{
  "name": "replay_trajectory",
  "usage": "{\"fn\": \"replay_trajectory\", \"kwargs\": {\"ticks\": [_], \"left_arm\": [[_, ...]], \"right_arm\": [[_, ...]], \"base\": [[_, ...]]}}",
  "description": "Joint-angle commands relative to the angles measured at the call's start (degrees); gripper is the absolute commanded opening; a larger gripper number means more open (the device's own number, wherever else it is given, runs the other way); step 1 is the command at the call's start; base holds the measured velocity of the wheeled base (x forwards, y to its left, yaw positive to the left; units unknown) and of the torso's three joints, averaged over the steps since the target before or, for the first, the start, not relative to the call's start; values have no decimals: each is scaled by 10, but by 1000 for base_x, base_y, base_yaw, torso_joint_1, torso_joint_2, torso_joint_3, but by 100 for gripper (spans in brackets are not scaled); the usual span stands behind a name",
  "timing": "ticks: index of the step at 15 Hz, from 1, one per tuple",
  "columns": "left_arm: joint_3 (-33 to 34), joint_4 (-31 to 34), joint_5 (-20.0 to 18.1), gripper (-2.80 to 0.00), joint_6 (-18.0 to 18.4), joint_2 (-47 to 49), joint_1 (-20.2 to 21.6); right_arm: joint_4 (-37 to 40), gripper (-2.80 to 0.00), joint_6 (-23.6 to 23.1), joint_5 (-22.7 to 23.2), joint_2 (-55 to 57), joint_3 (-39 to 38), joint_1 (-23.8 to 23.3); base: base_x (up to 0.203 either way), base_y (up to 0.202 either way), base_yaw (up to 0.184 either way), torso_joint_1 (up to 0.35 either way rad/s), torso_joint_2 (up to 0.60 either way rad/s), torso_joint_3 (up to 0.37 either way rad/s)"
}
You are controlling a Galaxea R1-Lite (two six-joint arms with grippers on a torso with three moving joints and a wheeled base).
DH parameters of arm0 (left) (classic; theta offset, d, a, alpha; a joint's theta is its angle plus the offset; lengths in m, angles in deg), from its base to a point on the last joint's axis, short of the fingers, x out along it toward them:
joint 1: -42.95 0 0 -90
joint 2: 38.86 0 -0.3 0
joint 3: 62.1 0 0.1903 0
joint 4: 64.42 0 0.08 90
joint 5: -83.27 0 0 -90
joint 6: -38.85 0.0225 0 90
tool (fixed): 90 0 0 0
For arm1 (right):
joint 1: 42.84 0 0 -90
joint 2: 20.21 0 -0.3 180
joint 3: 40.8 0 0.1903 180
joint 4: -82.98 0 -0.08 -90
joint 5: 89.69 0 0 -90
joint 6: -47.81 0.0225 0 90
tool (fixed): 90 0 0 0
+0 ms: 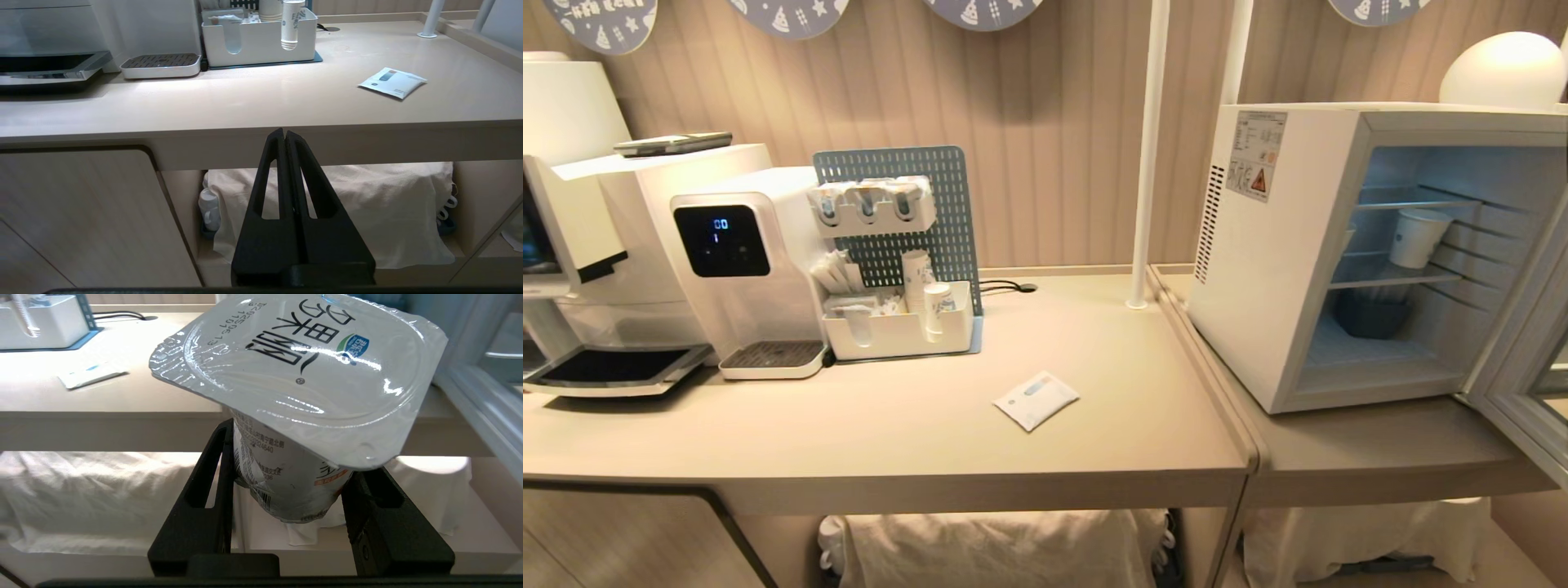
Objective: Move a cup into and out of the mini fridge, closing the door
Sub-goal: Place the yoghurt on the table
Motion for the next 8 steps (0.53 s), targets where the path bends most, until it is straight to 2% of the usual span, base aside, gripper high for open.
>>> {"fn": "replay_trajectory", "kwargs": {"ticks": [1, 8], "left_arm": [[0, 0, 0, -280, 1, 0, 0], [0, 0, 0, -280, 0, 0, 0]], "right_arm": [[0, -280, -1, 0, 0, 0, 0], [0, -280, -1, 0, 0, 1, 0]], "base": [[0, 188, 2, 2, -2, 2], [0, 191, 0, 1, 2, 3]]}}
